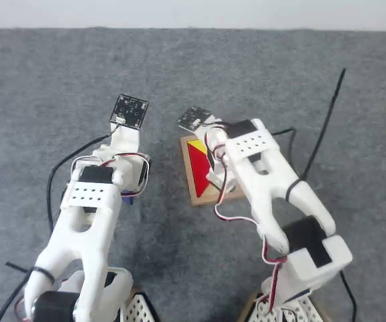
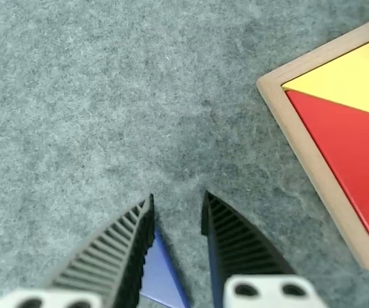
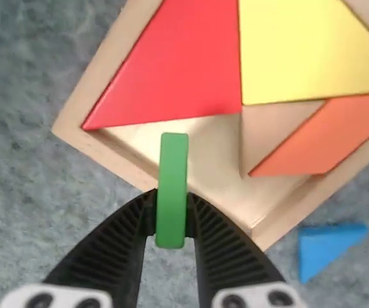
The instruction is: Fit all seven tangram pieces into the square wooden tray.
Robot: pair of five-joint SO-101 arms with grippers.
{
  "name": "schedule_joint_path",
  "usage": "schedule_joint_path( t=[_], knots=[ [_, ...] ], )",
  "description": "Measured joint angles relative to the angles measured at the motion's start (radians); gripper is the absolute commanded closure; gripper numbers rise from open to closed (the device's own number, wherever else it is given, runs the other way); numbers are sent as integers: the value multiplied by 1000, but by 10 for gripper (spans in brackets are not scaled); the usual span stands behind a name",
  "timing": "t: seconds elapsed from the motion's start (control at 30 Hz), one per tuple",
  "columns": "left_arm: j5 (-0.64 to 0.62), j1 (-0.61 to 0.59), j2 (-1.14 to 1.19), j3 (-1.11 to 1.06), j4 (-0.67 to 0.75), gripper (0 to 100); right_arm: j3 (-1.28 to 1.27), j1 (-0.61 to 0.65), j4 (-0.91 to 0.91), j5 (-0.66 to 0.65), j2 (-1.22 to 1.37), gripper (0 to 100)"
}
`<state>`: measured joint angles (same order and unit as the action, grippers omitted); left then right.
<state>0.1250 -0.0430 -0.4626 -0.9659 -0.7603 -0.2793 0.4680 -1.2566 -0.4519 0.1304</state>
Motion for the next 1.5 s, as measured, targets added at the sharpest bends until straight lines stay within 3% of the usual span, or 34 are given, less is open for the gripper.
schedule_joint_path(
  t=[0.3,0.47,1.17,1.5],
  knots=[
    [0,0,0,0,0,874,14,11,-25,68,15,771],
    [0,0,0,0,0,874,15,25,-15,129,17,708],
    [0,0,0,0,0,874,29,-91,43,209,17,706],
    [0,0,0,0,0,874,34,78,55,210,17,706]
  ],
)
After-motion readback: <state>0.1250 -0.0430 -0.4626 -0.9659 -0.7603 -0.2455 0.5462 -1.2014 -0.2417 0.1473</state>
